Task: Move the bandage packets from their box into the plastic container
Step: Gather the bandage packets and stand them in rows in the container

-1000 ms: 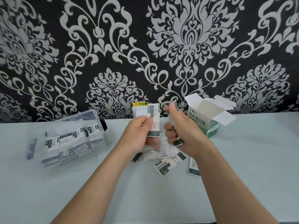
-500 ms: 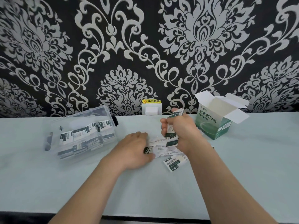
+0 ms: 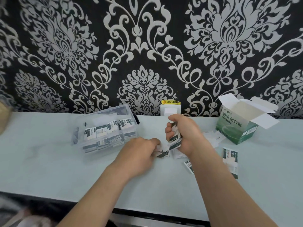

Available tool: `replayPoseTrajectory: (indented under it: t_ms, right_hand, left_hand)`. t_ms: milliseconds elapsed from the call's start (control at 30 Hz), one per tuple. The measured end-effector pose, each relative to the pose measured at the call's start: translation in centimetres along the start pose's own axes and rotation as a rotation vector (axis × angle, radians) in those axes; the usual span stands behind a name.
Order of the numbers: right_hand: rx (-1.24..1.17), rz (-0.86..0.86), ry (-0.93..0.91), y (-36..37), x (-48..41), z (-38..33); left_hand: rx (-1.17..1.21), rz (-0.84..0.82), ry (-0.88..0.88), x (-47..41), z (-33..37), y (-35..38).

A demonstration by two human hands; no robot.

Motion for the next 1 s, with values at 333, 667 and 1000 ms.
replayPoseTrajectory:
  t_ms: [333,667,1000]
  right_hand:
    - [0.347,0.096,-0.020,-0.4,0.3,0.1]
    - [0.946,0.066,-0.230,-0.4,0.1,0.2]
    - [1.476,0.048,-0.260,-0.9,0.0,0.3]
  left_hand:
    - [-0.146,-0.057,0.015,0.9,-0.1,-1.5]
    - [0.075,-0.130,0.003,1.4,-1.1,-1.2]
    - [0.098,-0.343,-0.193,0.5,-0.3,-0.2]
Point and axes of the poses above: each hand's wrist, its own x-axis away from the middle knuckle, its own y-axis out of the palm, z = x × y, the point moved 5 cm from there along -x, towards the middle knuckle, and after that the axes turned 10 degrees about x, right-handed, at the moved point
